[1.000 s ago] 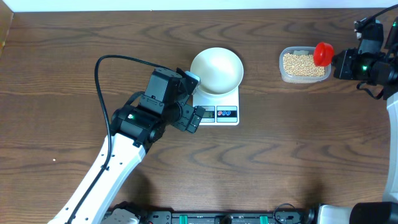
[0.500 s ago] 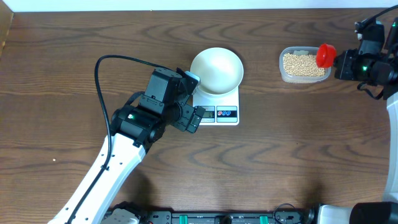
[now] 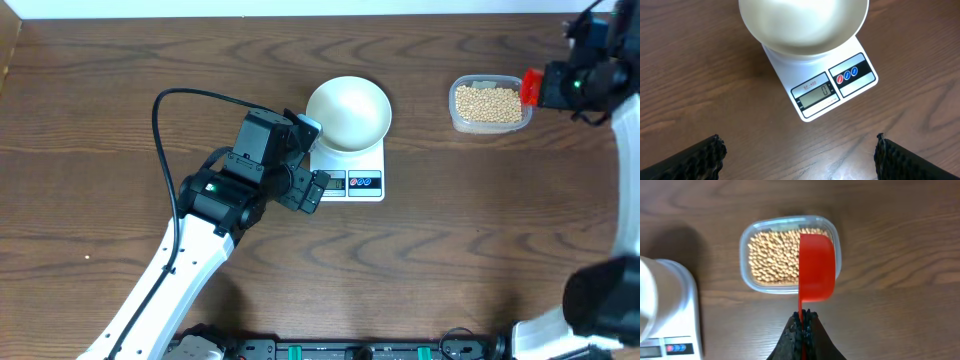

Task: Scoop item into bowl and weigh 50g on scale
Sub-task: 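Dip the red scoop into the chickpea tub with the right gripper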

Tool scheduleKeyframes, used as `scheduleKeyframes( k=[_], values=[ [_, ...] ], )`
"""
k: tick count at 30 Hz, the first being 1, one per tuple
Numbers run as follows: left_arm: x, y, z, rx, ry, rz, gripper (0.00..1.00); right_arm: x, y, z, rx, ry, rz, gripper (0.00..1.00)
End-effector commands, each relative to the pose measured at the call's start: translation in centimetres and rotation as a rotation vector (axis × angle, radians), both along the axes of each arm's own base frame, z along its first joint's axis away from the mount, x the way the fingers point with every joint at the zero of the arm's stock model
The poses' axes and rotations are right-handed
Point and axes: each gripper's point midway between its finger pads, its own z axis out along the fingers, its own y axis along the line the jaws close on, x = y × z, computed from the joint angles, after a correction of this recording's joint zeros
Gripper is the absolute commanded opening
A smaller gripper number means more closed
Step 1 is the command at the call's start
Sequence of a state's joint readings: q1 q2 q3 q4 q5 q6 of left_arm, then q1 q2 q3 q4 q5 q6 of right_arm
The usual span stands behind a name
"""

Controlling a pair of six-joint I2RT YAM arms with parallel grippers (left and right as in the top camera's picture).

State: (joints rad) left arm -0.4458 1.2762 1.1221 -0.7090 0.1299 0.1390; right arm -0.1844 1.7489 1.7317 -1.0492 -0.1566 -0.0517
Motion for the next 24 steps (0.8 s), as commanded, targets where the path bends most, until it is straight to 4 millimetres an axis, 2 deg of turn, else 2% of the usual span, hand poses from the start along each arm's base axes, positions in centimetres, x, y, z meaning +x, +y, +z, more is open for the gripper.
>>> scheduleKeyframes(
  k=[1, 7, 11, 17, 21, 24],
  values=[
    [-0.1, 0.1, -0.1, 0.002, 0.001, -0.007, 0.97, 1.2, 0.5, -1.8, -0.059, 0.031, 0.07, 0.01],
    [-0.1, 0.1, -0.1, 0.002, 0.001, -0.007, 0.97, 2.1, -0.3, -3.9, -0.151, 0.071, 0.066, 0.01],
    [-0.1, 0.1, -0.1, 0.002, 0.001, -0.007, 0.97, 2.3, -0.3, -4.9, -0.15, 0.091, 0.068, 0.01],
    [-0.1, 0.1, -0.1, 0.003, 0.001, -0.007, 0.97, 2.5, -0.1, -7.9, -0.126, 0.162, 0.074, 0.01],
    [-0.1, 0.1, -0.1, 0.003, 0.001, -0.007, 0.97, 2.6, 0.5, -10.0, -0.058, 0.203, 0.039, 0.01],
    [-0.1, 0.1, -0.1, 0.002, 0.001, -0.007, 0.97, 2.8, 2.1, -11.4, 0.036, 0.227, 0.059, 0.01]
  ],
)
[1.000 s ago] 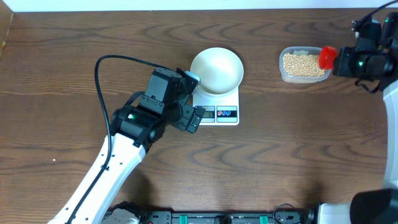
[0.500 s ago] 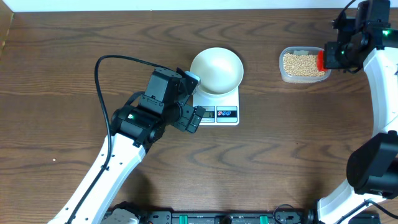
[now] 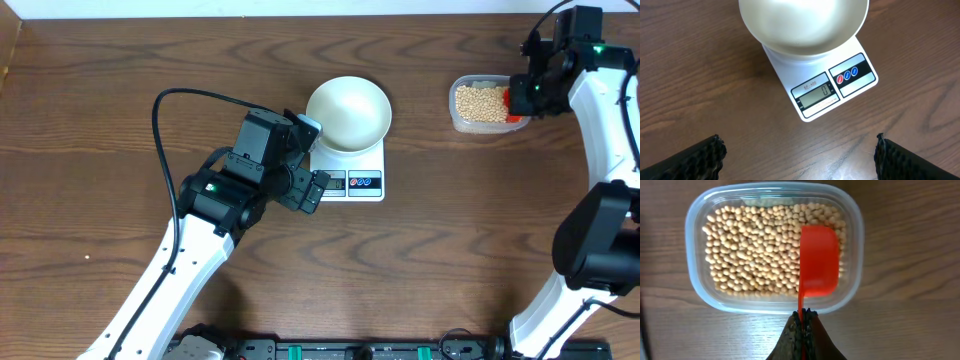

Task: Scoop item into bowl and weigh 50g on scale
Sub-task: 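Dip the red scoop into the chickpea tub with the right gripper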

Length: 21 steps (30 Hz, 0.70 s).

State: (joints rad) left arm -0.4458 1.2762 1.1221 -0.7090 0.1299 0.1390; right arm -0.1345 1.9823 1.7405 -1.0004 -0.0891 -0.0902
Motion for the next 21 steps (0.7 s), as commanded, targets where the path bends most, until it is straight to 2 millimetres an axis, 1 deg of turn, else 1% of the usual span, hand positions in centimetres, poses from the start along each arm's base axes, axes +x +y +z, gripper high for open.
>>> scheduleKeyframes(
  k=[1, 2, 6, 11, 14, 21],
  values=[
    [-0.1, 0.1, -0.1, 0.002, 0.001, -0.007, 0.97, 0.1, 2.5, -2.9, 0.151, 0.064, 0.007, 0.01],
    [-0.1, 0.1, -0.1, 0.002, 0.001, -0.007, 0.97, 0.2, 3.4, -3.4, 0.205, 0.076, 0.019, 0.01],
    [-0.1, 0.1, -0.1, 0.002, 0.001, -0.007, 0.97, 0.2, 4.8, -4.1, 0.3, 0.092, 0.041, 0.01],
    [-0.1, 0.1, -0.1, 0.002, 0.001, -0.007, 0.97, 0.3, 5.6, -3.5, 0.391, 0.079, 0.048, 0.01],
    [-0.1, 0.1, -0.1, 0.002, 0.001, -0.007, 0.97, 0.4, 5.1, -2.9, 0.463, 0.064, 0.028, 0.01],
    [-0.1, 0.1, -0.1, 0.002, 0.001, -0.007, 0.97, 0.4, 2.8, -1.8, 0.583, 0.027, -0.031, 0.01]
  ],
)
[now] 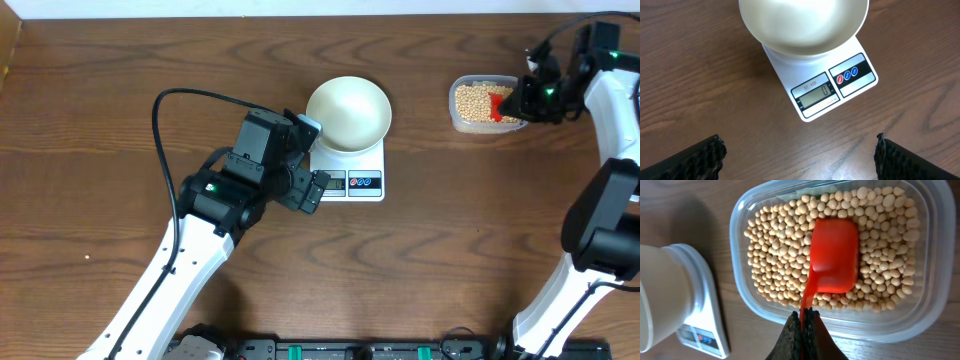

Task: Scoop item into bowl and weigh 50g on scale
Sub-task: 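Dip the red scoop into the chickpea tub with the right gripper, then lift the filled red scoop out of the tub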

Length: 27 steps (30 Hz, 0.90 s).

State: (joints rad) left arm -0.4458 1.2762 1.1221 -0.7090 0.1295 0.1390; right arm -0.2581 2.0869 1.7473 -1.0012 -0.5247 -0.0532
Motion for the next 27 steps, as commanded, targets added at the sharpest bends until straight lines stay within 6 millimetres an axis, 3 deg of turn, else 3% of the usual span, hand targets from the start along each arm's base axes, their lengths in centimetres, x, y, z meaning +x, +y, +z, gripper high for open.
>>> scheduleKeyframes(
  k=[1, 14, 27],
  values=[
    [-0.1, 0.1, -0.1, 0.002, 0.001, -0.008, 0.97, -0.1, 1.1, 0.5, 0.155, -0.003, -0.005, 0.01],
    [-0.1, 0.1, -0.1, 0.002, 0.001, -0.008, 0.97, 0.0, -0.7, 2.5, 0.316, -0.06, -0.052, 0.01],
    [-0.1, 0.1, -0.1, 0.002, 0.001, -0.008, 0.97, -1.3, -3.8, 1.8, 0.425, -0.094, -0.118, 0.01]
  ],
)
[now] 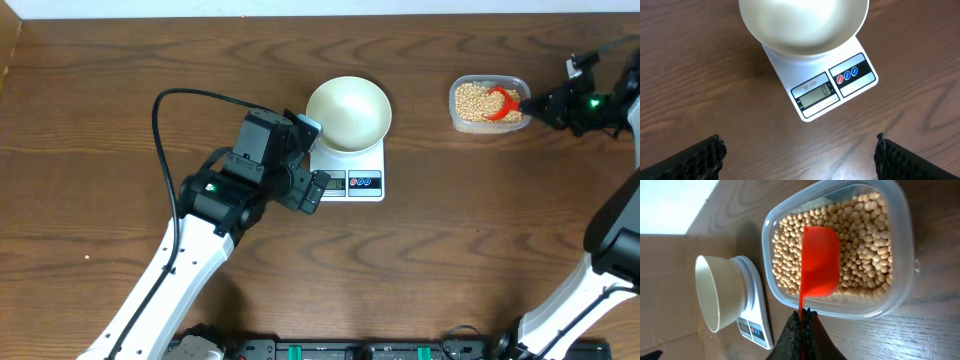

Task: Scoop item into bowl and weigh 50g on scale
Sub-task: 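Lift the filled red scoop out of the tub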

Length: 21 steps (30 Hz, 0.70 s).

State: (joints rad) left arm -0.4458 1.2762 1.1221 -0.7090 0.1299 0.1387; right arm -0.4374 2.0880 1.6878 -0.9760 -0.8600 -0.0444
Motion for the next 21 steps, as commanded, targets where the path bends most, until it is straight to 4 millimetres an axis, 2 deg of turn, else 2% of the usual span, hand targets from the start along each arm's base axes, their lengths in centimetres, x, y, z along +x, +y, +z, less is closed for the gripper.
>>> scheduleKeyframes(
  k=[1, 8, 16, 21],
  values=[
    [-0.1, 0.1, -0.1, 0.003, 0.001, -0.008, 0.97, -0.5, -0.5, 0.0, 0.11, -0.03, -0.007, 0.01],
    [-0.1, 0.1, -0.1, 0.003, 0.001, -0.008, 0.97, -0.8, -2.5, 1.2, 0.175, -0.091, -0.043, 0.01],
    [-0.1, 0.1, -0.1, 0.003, 0.001, -0.008, 0.97, -1.3, -3.3, 1.6, 0.192, -0.111, -0.05, 0.01],
    [-0.1, 0.1, -0.1, 0.003, 0.001, -0.008, 0.97, -1.2, -3.8, 2.8, 0.252, -0.163, -0.061, 0.01]
  ],
)
